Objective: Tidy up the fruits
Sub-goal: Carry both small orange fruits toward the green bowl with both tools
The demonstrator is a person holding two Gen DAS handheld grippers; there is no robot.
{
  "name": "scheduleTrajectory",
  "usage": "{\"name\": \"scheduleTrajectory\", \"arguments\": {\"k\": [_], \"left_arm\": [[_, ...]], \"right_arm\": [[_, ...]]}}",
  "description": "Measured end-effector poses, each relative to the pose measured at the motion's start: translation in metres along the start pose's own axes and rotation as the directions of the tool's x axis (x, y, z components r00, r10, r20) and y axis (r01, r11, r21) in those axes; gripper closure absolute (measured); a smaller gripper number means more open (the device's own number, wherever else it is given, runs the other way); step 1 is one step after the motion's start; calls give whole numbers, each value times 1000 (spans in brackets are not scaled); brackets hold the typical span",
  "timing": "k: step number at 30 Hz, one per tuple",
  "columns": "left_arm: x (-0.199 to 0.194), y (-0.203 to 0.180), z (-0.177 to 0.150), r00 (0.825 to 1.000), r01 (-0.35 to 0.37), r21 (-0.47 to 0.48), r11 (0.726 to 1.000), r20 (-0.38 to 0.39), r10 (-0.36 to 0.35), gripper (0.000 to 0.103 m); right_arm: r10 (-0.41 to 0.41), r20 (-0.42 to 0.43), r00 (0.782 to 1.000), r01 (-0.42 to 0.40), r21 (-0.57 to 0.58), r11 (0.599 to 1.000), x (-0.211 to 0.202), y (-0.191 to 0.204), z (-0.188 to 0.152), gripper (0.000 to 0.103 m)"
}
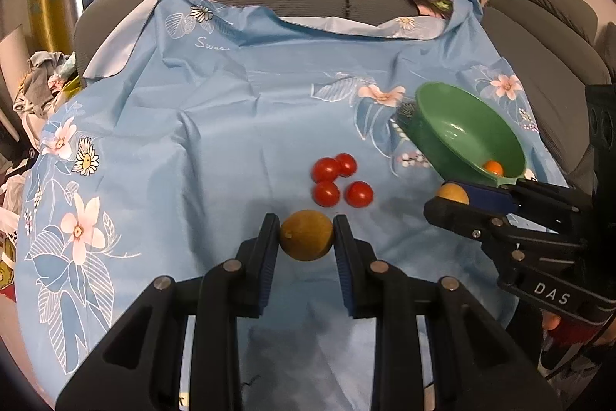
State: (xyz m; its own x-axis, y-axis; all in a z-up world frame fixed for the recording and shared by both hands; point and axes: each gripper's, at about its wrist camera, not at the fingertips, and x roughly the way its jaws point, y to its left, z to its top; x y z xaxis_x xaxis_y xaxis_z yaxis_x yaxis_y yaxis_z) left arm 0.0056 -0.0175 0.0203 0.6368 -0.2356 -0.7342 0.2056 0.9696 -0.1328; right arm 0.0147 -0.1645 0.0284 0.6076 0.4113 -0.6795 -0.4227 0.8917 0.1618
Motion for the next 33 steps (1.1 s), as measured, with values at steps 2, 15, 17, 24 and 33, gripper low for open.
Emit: {"name": "scheduleTrajectory", "arguments": {"k": [2, 15, 17, 24, 33], "left_arm": [[-3, -6, -2, 1000, 6, 7, 1000, 0, -6, 75], [-13, -43, -3, 999, 53, 80, 995, 3, -53, 75], [-14, -46, -2, 998, 54, 89, 995, 4, -55, 75], [-15, -62, 4, 997, 74, 126, 989, 7, -75, 75], [-11, -90, 15, 994, 109, 176, 978, -5, -110, 75]], "right_arm": [[-1, 6, 1000, 1, 5, 1000, -5, -2, -3, 75], [-19, 51, 999, 17, 33, 999, -32, -15, -18, 75], [-23, 60, 998, 20, 39, 999, -36, -18, -18, 75], [-39, 91, 995, 33, 71, 997, -49, -33, -22, 75], [-50, 123, 991, 35, 122, 992, -62, -57, -28, 75]]}}
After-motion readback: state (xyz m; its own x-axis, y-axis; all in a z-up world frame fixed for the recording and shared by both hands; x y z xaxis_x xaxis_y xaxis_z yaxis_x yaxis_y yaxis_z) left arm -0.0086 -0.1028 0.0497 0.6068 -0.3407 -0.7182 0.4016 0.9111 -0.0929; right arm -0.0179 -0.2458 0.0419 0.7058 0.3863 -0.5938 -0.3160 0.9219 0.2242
